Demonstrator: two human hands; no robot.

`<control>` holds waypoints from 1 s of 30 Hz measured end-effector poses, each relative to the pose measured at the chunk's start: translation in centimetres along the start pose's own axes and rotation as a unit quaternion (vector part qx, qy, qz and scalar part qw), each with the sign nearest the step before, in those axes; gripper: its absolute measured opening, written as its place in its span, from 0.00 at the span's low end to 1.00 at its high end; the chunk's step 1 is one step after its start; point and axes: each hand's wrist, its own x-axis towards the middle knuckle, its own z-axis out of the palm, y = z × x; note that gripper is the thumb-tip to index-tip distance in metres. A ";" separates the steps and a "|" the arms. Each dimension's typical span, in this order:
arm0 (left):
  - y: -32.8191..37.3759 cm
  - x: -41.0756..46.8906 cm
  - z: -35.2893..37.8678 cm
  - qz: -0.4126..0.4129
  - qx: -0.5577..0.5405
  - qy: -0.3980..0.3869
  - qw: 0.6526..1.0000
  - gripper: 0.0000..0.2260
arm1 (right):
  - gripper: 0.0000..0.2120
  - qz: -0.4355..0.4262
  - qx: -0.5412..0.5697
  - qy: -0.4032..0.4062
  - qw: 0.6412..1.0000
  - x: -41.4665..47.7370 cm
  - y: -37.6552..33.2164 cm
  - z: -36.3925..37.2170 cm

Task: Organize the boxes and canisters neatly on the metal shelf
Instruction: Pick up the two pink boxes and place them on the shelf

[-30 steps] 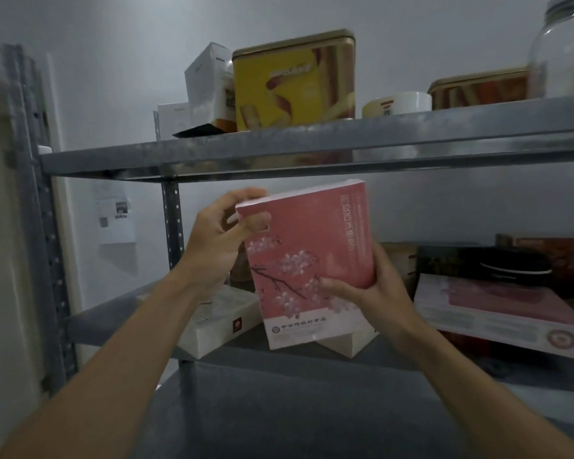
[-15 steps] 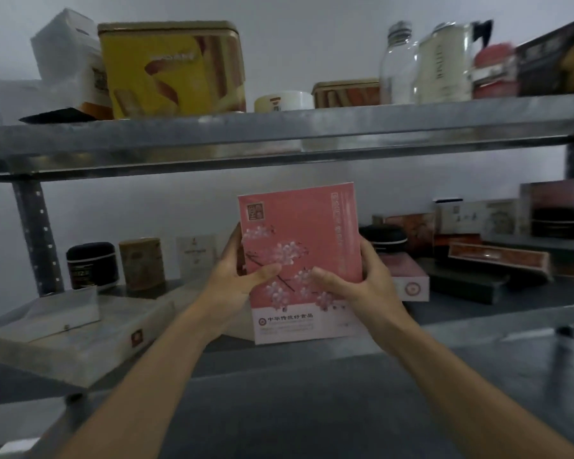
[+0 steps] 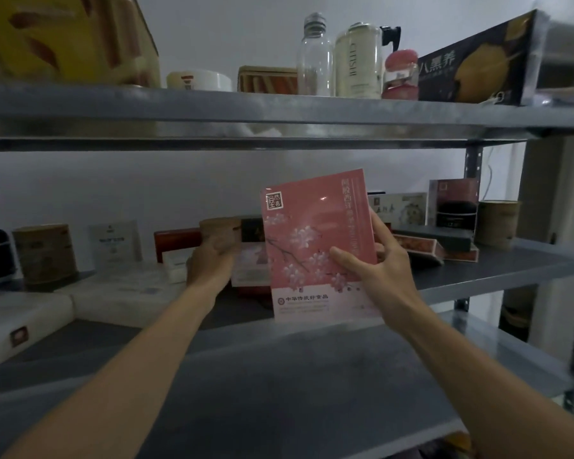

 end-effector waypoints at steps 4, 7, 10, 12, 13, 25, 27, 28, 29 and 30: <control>-1.2 0.6 1.6 -0.106 0.047 -0.051 0.992 0.33 | 0.46 -0.007 0.009 -0.004 1.000 0.5 0.3 -1.4; -0.7 0.2 3.3 -0.201 -0.022 -0.043 0.978 0.37 | 0.46 -0.009 0.010 -0.008 1.000 0.7 0.6 -2.2; -0.4 0.4 4.5 -0.230 -0.092 -0.006 0.969 0.36 | 0.46 -0.009 0.008 -0.011 1.000 0.7 0.9 -3.1; -0.3 0.8 4.8 -0.235 -0.106 0.023 0.966 0.37 | 0.46 -0.005 0.010 -0.010 1.000 0.6 1.1 -3.6; -0.1 1.0 4.9 -0.237 -0.104 0.033 0.965 0.38 | 0.46 -0.005 0.009 -0.008 1.000 0.5 1.3 -3.8; 0.9 0.8 6.1 -0.122 -0.348 0.120 0.922 0.22 | 0.48 -0.002 -0.012 0.042 0.999 -0.4 1.1 -5.6; 1.3 0.4 6.4 -0.090 -0.367 0.125 0.917 0.16 | 0.48 -0.004 -0.014 0.049 0.999 -0.6 1.0 -5.7; 1.6 0.3 6.5 -0.071 -0.365 0.129 0.919 0.15 | 0.48 -0.005 -0.015 0.053 0.998 -0.7 0.9 -5.6; 1.9 0.1 6.5 -0.052 -0.358 0.133 0.923 0.15 | 0.48 -0.007 -0.016 0.055 0.998 -0.9 0.8 -5.6; 2.4 -0.1 6.4 -0.036 -0.351 0.133 0.926 0.15 | 0.48 -0.007 -0.016 0.056 0.998 -1.0 0.7 -5.5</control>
